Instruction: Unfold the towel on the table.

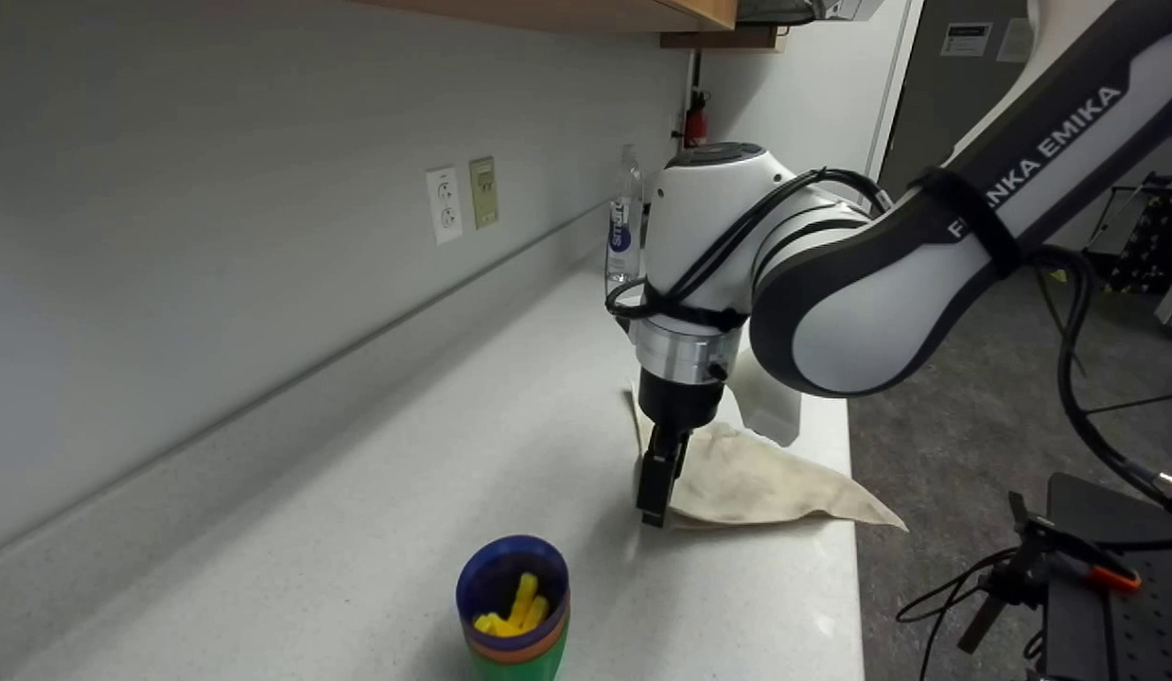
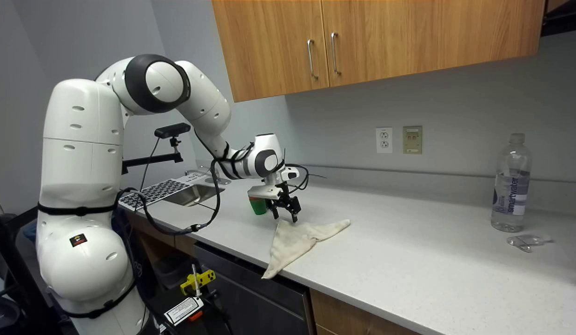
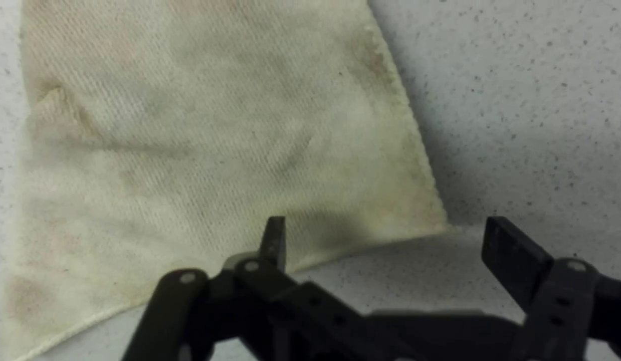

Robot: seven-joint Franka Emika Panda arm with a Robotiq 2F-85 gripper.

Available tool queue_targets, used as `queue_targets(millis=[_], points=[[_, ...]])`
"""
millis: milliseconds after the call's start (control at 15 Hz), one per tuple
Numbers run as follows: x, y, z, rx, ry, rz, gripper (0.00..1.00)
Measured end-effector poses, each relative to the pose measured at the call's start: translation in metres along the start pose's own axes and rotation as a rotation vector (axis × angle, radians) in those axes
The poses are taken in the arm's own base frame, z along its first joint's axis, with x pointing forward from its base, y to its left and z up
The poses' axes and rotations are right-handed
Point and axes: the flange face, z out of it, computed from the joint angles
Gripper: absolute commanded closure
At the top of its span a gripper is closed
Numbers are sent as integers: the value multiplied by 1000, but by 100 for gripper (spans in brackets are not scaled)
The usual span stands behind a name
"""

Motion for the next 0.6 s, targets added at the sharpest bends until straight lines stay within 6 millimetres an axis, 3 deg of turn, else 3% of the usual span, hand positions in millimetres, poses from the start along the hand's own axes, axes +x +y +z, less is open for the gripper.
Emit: queue_targets(millis=[200, 600], points=[[-1, 7, 1, -14, -4, 15, 6], [-4, 24, 5, -41, -25, 77, 63]])
